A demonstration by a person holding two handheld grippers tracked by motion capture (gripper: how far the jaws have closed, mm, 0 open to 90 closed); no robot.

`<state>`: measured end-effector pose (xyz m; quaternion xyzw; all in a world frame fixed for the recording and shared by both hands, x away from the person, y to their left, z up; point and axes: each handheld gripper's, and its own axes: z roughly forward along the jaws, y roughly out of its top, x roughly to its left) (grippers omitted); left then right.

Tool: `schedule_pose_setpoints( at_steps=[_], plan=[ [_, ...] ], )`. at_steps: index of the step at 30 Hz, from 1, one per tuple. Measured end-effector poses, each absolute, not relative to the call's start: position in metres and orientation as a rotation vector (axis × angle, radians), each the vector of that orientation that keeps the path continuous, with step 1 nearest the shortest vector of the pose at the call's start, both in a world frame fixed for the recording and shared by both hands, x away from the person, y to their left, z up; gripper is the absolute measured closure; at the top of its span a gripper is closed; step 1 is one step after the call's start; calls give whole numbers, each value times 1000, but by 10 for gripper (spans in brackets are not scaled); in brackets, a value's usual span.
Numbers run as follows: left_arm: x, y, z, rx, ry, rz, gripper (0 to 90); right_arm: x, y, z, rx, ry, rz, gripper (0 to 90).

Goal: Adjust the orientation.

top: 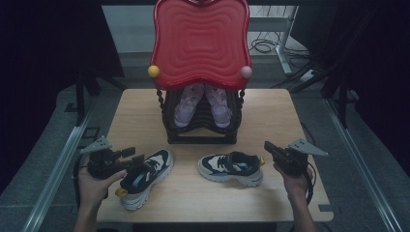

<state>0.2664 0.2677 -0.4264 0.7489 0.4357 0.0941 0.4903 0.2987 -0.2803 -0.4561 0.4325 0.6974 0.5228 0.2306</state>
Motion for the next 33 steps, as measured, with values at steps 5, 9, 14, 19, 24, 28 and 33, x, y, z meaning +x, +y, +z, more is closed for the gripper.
schedule_pose_setpoints(
  at_steps=[5, 9, 14, 19, 24, 28, 33],
  plan=[
    [267, 267, -428, 1822, 1065, 224, 437, 308, -292, -469, 1232, 1959, 1437, 899],
    [268, 267, -429, 1825, 1064, 220, 436, 315, -292, -482, 1261, 2009, 1424, 899],
    [268, 268, -428, 1820, 1066, 218, 434, 319, -286, -491, 1251, 2070, 1419, 899],
    [267, 271, -428, 1816, 1069, 221, 433, 321, -280, -500, 1240, 2131, 1419, 899],
    [268, 272, -428, 1815, 1070, 220, 434, 321, -274, -505, 1213, 2179, 1416, 899],
    [268, 271, -428, 1817, 1070, 217, 433, 319, -272, -505, 1197, 2194, 1413, 899],
    [268, 271, -429, 1821, 1071, 213, 433, 316, -272, -504, 1190, 2213, 1402, 899]
  ],
)
